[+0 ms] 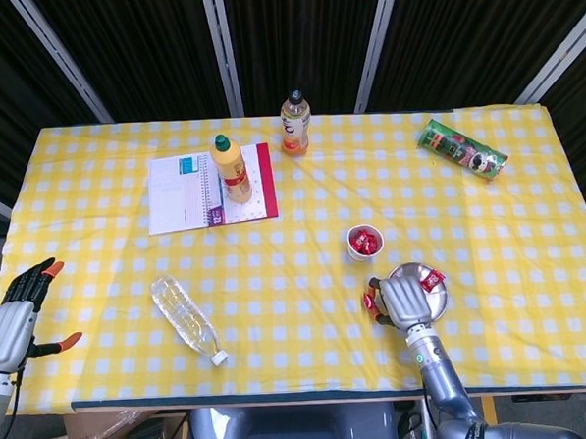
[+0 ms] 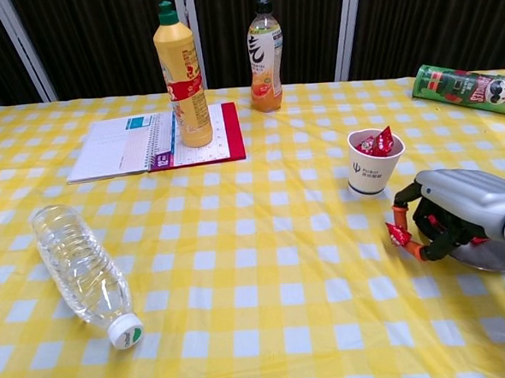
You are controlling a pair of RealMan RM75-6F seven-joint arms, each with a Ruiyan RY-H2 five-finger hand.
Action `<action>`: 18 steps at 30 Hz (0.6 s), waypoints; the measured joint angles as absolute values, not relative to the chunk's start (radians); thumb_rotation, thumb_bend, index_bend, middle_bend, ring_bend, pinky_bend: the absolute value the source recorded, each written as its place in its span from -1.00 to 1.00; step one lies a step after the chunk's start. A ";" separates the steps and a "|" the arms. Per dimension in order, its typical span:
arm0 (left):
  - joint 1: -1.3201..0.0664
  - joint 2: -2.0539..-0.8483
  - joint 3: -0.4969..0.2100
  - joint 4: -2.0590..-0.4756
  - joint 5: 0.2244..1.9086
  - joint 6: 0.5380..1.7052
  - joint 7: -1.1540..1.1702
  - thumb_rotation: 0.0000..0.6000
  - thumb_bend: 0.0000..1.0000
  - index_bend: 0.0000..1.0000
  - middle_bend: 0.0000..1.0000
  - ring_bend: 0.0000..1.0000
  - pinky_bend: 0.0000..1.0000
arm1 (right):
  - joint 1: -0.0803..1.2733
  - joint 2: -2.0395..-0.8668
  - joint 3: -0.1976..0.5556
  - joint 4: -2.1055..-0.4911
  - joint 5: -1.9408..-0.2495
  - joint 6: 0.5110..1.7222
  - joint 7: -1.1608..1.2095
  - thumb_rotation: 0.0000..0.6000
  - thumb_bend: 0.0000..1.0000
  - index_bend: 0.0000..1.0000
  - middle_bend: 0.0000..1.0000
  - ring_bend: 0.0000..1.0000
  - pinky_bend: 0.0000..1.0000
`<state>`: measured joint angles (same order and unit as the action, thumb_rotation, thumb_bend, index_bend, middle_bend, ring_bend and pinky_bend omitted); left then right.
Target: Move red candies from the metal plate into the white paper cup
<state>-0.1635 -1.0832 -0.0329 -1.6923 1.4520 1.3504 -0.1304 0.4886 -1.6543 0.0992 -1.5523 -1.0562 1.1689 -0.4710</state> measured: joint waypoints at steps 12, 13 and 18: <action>-0.164 -1.084 -0.034 -1.699 1.451 1.351 -0.123 1.00 -0.93 -1.00 -1.00 -1.00 -1.00 | 0.490 -1.518 0.180 -1.716 -1.093 1.232 -0.481 1.00 -0.06 0.14 0.61 0.75 0.92; -0.164 -1.084 -0.033 -1.699 1.450 1.350 -0.123 1.00 -0.93 -1.00 -1.00 -1.00 -1.00 | 0.494 -1.512 0.193 -1.722 -1.088 1.233 -0.484 1.00 -0.06 0.14 0.61 0.75 0.92; -0.165 -1.084 -0.033 -1.696 1.447 1.346 -0.124 1.00 -0.93 -1.00 -1.00 -1.00 -1.00 | 0.533 -1.494 0.265 -1.720 -1.043 1.225 -0.507 1.00 -0.06 0.14 0.61 0.75 0.92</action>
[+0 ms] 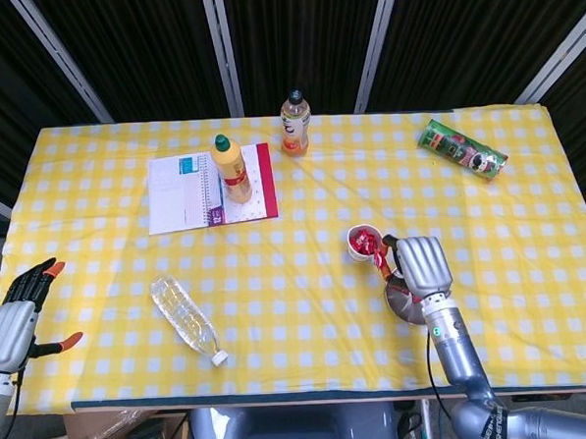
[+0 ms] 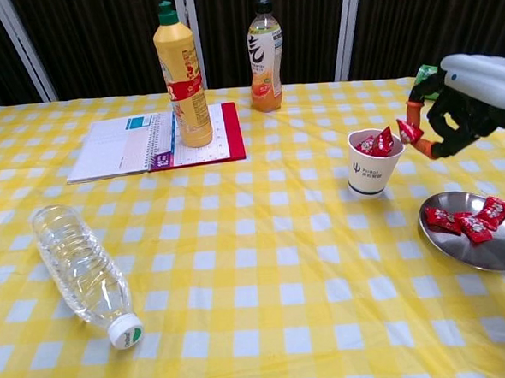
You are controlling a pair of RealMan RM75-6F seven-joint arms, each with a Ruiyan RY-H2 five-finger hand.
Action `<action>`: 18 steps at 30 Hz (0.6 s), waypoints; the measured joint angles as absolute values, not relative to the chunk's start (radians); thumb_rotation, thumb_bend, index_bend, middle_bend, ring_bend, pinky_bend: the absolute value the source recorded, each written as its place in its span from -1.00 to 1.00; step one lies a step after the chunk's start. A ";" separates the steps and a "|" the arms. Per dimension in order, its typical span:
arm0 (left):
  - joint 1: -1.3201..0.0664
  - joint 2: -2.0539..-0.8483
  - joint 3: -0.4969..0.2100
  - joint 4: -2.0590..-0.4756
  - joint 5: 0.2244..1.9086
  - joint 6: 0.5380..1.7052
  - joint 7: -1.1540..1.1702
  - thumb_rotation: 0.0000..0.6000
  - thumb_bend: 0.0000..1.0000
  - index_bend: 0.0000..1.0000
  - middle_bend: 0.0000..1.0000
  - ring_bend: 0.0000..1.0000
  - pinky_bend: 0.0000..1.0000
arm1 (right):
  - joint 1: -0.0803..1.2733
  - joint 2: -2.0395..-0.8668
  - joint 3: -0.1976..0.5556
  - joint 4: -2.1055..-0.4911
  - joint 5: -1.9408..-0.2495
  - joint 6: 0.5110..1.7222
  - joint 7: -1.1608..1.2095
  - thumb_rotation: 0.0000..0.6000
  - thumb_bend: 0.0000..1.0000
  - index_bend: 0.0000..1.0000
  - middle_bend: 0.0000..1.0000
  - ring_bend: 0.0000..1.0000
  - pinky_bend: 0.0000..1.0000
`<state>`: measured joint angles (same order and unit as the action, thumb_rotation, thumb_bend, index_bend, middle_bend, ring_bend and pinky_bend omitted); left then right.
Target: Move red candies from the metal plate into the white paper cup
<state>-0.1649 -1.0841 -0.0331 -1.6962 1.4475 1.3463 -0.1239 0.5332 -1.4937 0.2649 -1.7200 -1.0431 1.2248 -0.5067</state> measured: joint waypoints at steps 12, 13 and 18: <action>-0.172 -1.080 -0.040 -1.705 1.425 1.326 -0.128 1.00 -0.93 -1.00 -1.00 -1.00 -1.00 | 0.659 -1.545 0.352 -1.558 -0.901 1.150 -0.579 1.00 -0.06 0.14 0.61 0.75 0.92; -0.173 -1.079 -0.040 -1.707 1.423 1.325 -0.128 1.00 -0.93 -1.00 -1.00 -1.00 -1.00 | 0.666 -1.551 0.353 -1.546 -0.891 1.144 -0.583 1.00 -0.06 0.14 0.61 0.75 0.92; -0.175 -1.076 -0.041 -1.714 1.416 1.318 -0.125 1.00 -0.93 -1.00 -1.00 -1.00 -1.00 | 0.695 -1.580 0.350 -1.480 -0.846 1.119 -0.616 1.00 -0.06 0.14 0.61 0.75 0.92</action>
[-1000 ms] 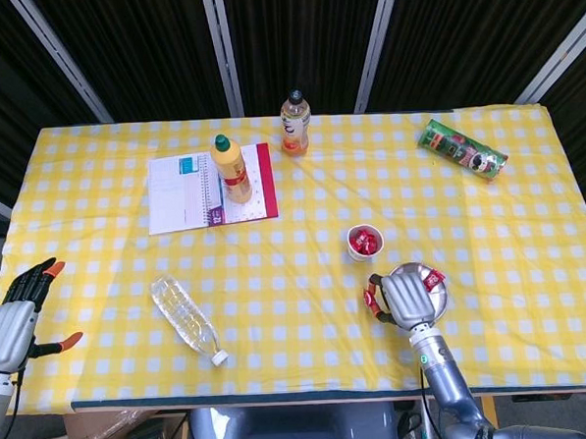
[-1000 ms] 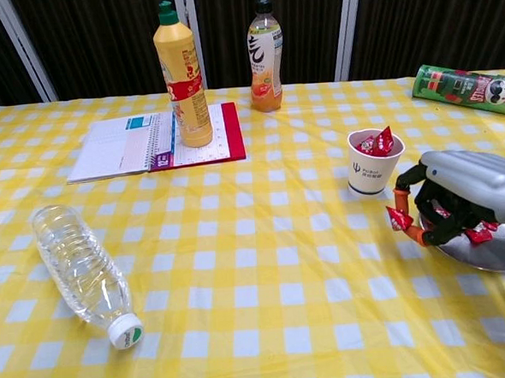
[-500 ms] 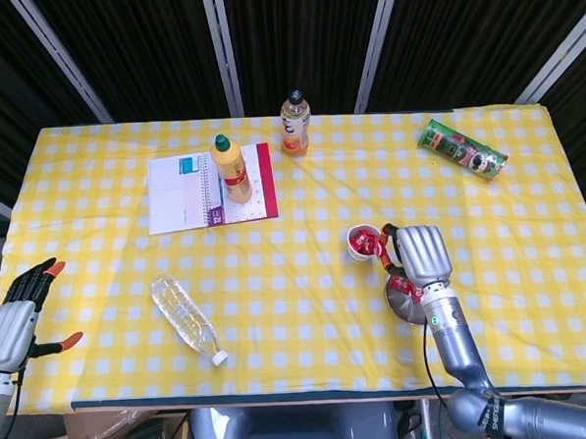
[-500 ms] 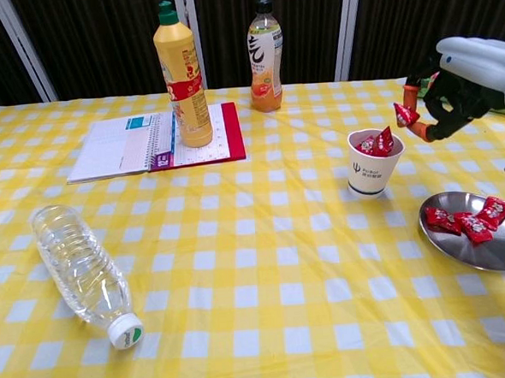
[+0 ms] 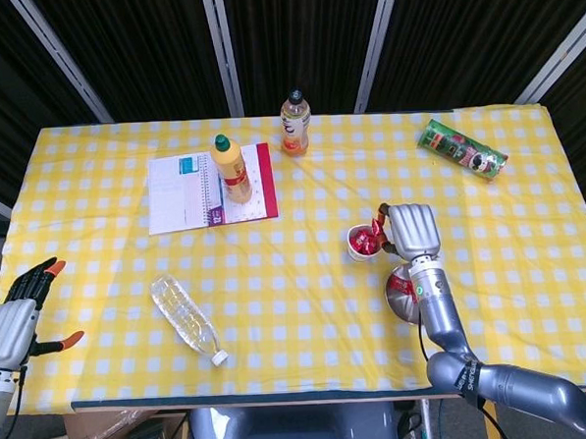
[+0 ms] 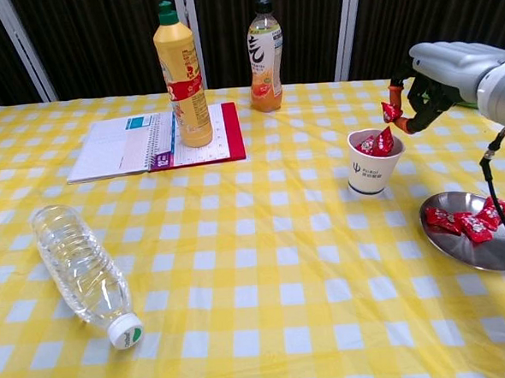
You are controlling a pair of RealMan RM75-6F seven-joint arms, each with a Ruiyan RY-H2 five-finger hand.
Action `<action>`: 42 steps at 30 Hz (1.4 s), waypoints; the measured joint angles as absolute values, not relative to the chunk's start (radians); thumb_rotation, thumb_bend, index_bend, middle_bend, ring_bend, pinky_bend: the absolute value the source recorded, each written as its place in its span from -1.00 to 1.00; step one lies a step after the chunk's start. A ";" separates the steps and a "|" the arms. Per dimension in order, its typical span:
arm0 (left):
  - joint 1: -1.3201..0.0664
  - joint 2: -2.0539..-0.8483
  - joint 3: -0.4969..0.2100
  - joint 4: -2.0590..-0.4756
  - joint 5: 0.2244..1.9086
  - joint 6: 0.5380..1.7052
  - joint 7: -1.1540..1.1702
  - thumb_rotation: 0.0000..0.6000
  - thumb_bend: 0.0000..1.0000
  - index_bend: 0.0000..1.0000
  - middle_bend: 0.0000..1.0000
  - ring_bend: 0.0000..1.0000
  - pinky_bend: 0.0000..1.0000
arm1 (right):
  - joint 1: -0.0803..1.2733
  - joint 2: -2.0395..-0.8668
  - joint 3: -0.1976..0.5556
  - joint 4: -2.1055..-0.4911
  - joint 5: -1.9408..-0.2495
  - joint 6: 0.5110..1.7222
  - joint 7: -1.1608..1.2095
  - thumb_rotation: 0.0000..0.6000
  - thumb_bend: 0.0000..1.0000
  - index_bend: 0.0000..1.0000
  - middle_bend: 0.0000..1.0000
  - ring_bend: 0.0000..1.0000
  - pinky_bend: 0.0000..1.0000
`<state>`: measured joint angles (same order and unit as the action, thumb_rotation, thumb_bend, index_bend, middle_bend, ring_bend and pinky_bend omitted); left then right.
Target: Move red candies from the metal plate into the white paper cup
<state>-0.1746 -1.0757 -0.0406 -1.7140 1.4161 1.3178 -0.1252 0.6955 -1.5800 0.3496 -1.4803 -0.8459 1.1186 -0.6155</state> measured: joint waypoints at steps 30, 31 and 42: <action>-0.175 -1.072 -0.041 -1.719 1.415 1.317 -0.129 1.00 -0.93 -1.00 -1.00 -1.00 -1.00 | 0.731 -1.600 0.278 -1.466 -0.793 1.113 -0.668 1.00 -0.06 0.06 0.61 0.75 0.92; -0.175 -1.071 -0.041 -1.719 1.415 1.316 -0.129 1.00 -0.93 -1.00 -1.00 -1.00 -1.00 | 0.732 -1.601 0.277 -1.464 -0.795 1.113 -0.666 1.00 -0.06 0.01 0.61 0.75 0.92; -0.175 -1.072 -0.042 -1.723 1.413 1.317 -0.126 1.00 -0.93 -1.00 -1.00 -1.00 -1.00 | 0.735 -1.606 0.274 -1.469 -0.828 1.133 -0.640 1.00 -0.06 -0.26 0.61 0.75 0.92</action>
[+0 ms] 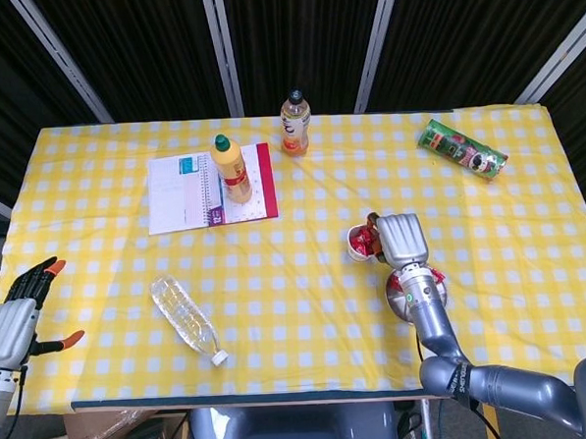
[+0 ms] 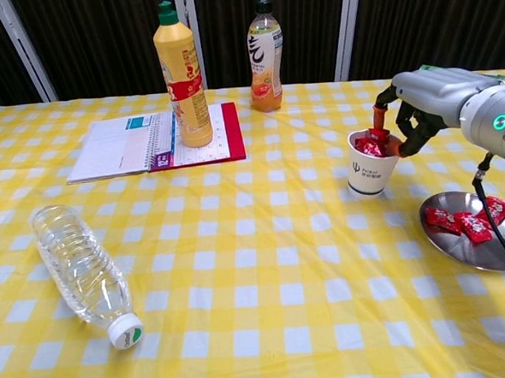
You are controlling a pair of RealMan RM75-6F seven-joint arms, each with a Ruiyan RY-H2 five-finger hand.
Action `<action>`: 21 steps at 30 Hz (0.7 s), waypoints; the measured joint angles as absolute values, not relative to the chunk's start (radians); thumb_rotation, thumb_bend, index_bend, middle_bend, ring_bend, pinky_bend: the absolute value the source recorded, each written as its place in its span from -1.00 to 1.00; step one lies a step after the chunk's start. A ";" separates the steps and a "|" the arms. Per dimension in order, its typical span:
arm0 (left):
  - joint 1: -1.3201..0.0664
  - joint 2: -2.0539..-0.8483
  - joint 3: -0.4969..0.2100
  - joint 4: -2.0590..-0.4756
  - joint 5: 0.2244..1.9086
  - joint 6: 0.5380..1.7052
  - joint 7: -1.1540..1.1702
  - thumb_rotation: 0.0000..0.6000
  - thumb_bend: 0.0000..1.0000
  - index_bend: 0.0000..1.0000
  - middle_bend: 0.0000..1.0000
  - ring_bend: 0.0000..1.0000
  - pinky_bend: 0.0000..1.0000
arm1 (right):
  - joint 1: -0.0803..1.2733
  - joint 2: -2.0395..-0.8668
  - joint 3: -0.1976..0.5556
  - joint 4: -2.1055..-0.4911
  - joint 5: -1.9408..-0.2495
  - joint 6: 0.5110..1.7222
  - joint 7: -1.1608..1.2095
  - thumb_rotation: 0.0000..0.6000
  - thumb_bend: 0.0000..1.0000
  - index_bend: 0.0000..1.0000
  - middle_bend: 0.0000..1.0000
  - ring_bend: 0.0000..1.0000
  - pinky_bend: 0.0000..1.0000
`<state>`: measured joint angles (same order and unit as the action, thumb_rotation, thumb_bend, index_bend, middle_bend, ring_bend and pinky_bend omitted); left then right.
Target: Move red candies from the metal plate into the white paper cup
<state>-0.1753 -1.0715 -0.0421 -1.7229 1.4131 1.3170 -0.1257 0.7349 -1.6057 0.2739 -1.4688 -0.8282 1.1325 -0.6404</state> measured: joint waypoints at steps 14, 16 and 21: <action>-0.173 -1.073 -0.041 -1.718 1.421 1.324 -0.131 1.00 -0.93 -1.00 -1.00 -1.00 -1.00 | 0.712 -1.564 0.265 -1.550 -0.861 1.196 -0.644 1.00 -0.06 -0.27 0.61 0.75 0.92; -0.173 -1.074 -0.042 -1.716 1.422 1.327 -0.132 1.00 -0.93 -1.00 -1.00 -1.00 -1.00 | 0.706 -1.554 0.262 -1.568 -0.872 1.210 -0.646 1.00 -0.06 -0.27 0.61 0.75 0.92; -0.169 -1.075 -0.042 -1.710 1.429 1.337 -0.139 1.00 -0.93 -1.00 -1.00 -1.00 -1.00 | 0.673 -1.510 0.251 -1.634 -0.927 1.267 -0.630 1.00 -0.06 -0.40 0.56 0.62 0.83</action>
<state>-0.1689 -1.0754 -0.0416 -1.7097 1.4290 1.3365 -0.1385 0.6727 -1.5103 0.2508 -1.6342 -0.9267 1.2667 -0.6302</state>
